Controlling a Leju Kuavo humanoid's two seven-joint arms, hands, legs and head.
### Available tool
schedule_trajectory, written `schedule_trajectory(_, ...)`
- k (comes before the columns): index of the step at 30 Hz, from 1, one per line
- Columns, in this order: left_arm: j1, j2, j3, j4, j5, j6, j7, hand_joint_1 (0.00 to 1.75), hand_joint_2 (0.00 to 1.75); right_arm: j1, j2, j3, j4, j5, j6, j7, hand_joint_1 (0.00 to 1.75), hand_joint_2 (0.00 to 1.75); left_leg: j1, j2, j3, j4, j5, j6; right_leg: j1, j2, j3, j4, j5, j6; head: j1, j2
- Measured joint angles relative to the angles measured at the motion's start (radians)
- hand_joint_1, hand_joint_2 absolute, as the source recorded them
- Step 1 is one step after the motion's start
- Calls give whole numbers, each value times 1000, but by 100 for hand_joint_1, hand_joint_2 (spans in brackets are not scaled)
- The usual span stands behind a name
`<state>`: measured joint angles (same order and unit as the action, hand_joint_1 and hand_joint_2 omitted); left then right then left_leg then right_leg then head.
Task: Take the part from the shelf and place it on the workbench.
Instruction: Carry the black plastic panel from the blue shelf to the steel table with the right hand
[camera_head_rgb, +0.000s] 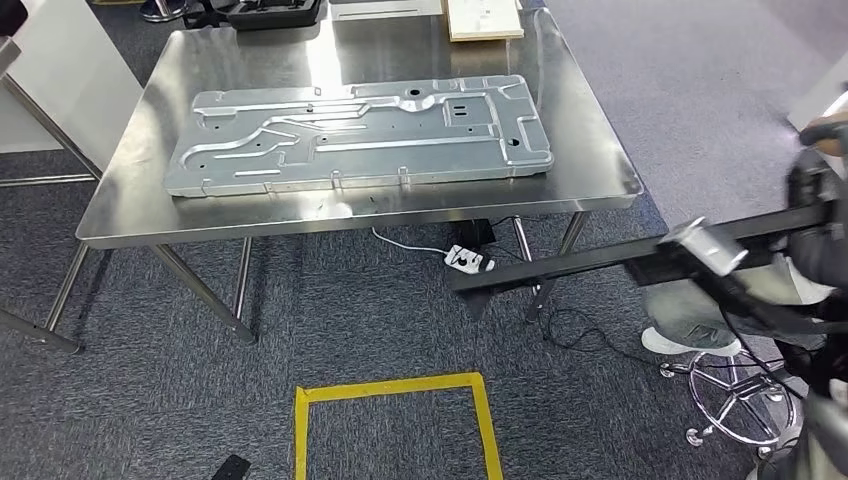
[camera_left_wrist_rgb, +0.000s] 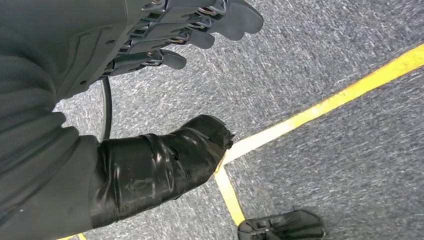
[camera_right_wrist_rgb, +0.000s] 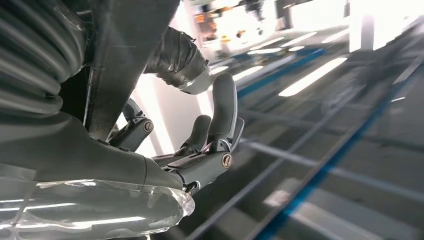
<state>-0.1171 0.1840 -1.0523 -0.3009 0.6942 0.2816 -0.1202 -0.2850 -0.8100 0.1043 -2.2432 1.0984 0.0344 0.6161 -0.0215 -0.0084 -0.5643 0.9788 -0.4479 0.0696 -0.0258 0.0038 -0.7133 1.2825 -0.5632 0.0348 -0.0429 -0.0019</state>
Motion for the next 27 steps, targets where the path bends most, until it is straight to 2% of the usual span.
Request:
schedule_trajectory(1,1,0,0,0,1,1,-1,0,175,-4,9,26,-4,14,6,-9,175,175,2,-1,7,5,-9,-3,-3,0,-7,-12,28,4,0,0)
schedule_trajectory(3,2,-2,0,-1,3,2,-2,0,175,-17,28,73,-14,40,15,-22,175,175,9,-4,18,25,-33,-13,-9,0,28,-122,107,12,-1,0)
schedule_trajectory(4,1,-2,0,-1,4,2,-2,0,175,-23,37,93,-18,53,18,-27,175,175,13,-6,20,35,-44,-19,-9,0,47,-169,127,13,2,0)
schedule_trajectory(5,1,-1,0,-1,5,3,-2,0,175,-29,46,111,-23,67,19,-33,175,175,13,-8,17,46,-55,-27,-7,2,62,-202,134,9,4,0)
schedule_trajectory(9,2,0,0,-2,7,5,-3,0,175,-49,80,193,-40,135,12,-53,175,175,13,-10,6,60,-71,-45,0,6,66,-209,117,-21,7,0)
schedule_trajectory(11,1,0,0,-2,6,5,-3,0,175,-59,95,227,-49,167,8,-65,175,175,15,-7,-7,97,-91,-55,-1,4,74,-210,111,-32,5,0)
schedule_trajectory(12,1,0,0,-2,6,5,-2,0,175,-66,102,241,-52,183,9,-72,175,175,16,-6,-31,141,-110,-60,-1,3,79,-211,107,-37,4,0)
schedule_trajectory(14,0,0,0,-2,6,6,-2,0,175,-81,118,271,-55,220,12,-83,175,175,18,-4,-108,266,-150,-65,3,0,86,-211,100,-45,3,0)
schedule_trajectory(15,0,0,0,-2,6,6,-2,0,175,-86,126,288,-55,236,14,-87,175,175,19,-4,-145,316,-158,-65,6,0,89,-211,97,-47,3,0)
schedule_trajectory(16,1,-1,0,-2,6,6,-2,0,175,-89,133,305,-55,251,16,-90,175,175,19,-4,-168,336,-148,-62,10,0,94,-211,93,-48,3,0)
schedule_trajectory(17,1,-1,0,-2,6,6,-1,0,175,-91,138,319,-55,261,17,-91,175,175,18,-3,-172,319,-120,-57,13,1,100,-211,89,-49,3,0)
schedule_trajectory(18,1,-2,0,-2,6,6,0,0,175,-95,142,331,-55,269,18,-92,175,175,16,-4,-158,266,-77,-50,15,1,108,-211,84,-49,3,0)
schedule_trajectory(19,1,-2,0,-2,6,6,0,0,175,-101,144,338,-55,274,18,-93,175,175,13,-4,-132,199,-36,-42,16,1,116,-212,79,-49,3,0)
schedule_trajectory(20,1,-2,0,-2,6,6,1,0,175,-108,146,343,-55,277,18,-93,175,175,8,-4,-106,139,-9,-35,17,2,122,-214,75,-47,3,0)
schedule_trajectory(21,0,-1,0,-2,6,6,2,0,175,-114,147,347,-55,279,17,-92,175,175,3,-4,-86,96,5,-30,17,2,126,-218,73,-44,4,0)
schedule_trajectory(22,-1,-1,0,-2,6,6,2,0,175,-117,149,352,-55,280,17,-92,175,175,-1,-4,-76,76,5,-28,15,3,128,-222,73,-40,4,0)
schedule_trajectory(25,0,0,-1,-2,6,6,2,0,175,-122,155,368,-56,281,17,-91,175,175,-1,-3,-60,47,7,-21,13,4,133,-229,70,-26,4,0)
schedule_trajectory(27,1,0,-1,-2,6,6,2,0,175,-126,156,376,-56,281,17,-91,175,175,5,-1,-42,28,10,-12,15,2,110,-180,46,-20,5,0)
